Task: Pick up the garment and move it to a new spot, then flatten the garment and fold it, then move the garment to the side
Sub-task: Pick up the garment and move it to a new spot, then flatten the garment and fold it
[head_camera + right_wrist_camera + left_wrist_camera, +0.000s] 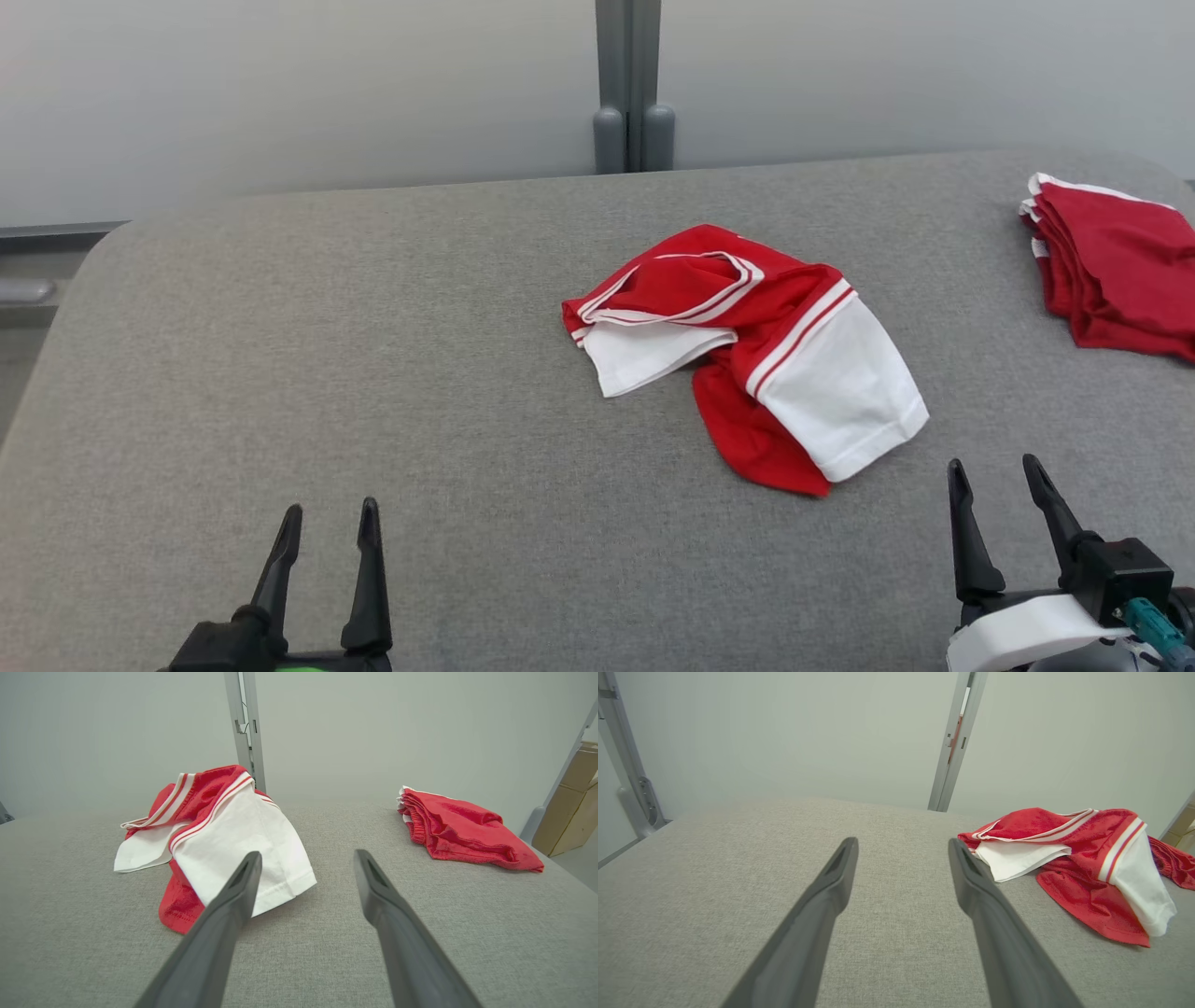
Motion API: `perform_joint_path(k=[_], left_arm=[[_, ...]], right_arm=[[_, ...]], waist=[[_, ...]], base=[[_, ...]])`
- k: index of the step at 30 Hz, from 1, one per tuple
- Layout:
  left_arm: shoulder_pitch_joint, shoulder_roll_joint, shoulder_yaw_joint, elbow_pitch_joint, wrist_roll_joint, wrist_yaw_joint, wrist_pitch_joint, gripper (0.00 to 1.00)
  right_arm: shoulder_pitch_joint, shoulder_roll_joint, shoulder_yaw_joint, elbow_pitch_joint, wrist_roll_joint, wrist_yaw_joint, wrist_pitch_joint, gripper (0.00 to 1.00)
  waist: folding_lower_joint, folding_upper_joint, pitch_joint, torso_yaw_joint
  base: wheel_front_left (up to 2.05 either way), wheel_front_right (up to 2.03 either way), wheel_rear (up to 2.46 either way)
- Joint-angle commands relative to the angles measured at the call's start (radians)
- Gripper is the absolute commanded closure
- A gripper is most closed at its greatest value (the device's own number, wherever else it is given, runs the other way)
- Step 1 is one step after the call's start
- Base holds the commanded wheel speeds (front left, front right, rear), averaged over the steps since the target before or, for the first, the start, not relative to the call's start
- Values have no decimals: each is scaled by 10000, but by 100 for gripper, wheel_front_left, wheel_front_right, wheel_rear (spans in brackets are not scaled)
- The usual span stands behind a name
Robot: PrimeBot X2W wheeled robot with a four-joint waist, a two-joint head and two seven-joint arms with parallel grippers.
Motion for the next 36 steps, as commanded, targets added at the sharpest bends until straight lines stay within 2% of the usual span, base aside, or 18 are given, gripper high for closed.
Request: perform_joint_path(k=[1,7,13,24,36], left_arm=[[351,-56,251,-62,286,-164,1,0],[957,-275,1153,-198,899,-693,1,0],[972,-352,1474,-36,1139,-994,1,0],[708,-381,1214,289,1119,-1168,0,0],[563,-383,1043,363,968,-1173,0,0]], right_arm=[[146,-17,-17,55,-23,-19,-26,0],[176,-17,74,404,-12,-19,-24,0],[194,-18,155,630,40,-19,-24,0],[53,-18,292,756,59,-19,-24,0],[-280,-20,261,751,103,-19,-24,0]], waist=[[1,-1,-521,635],[1,-1,-655,868],[1,-1,-706,952],[1,-1,-659,723],[1,-1,-508,637]], base=[[0,0,0],[0,0,0],[0,0,0],[0,0,0],[0,0,0]])
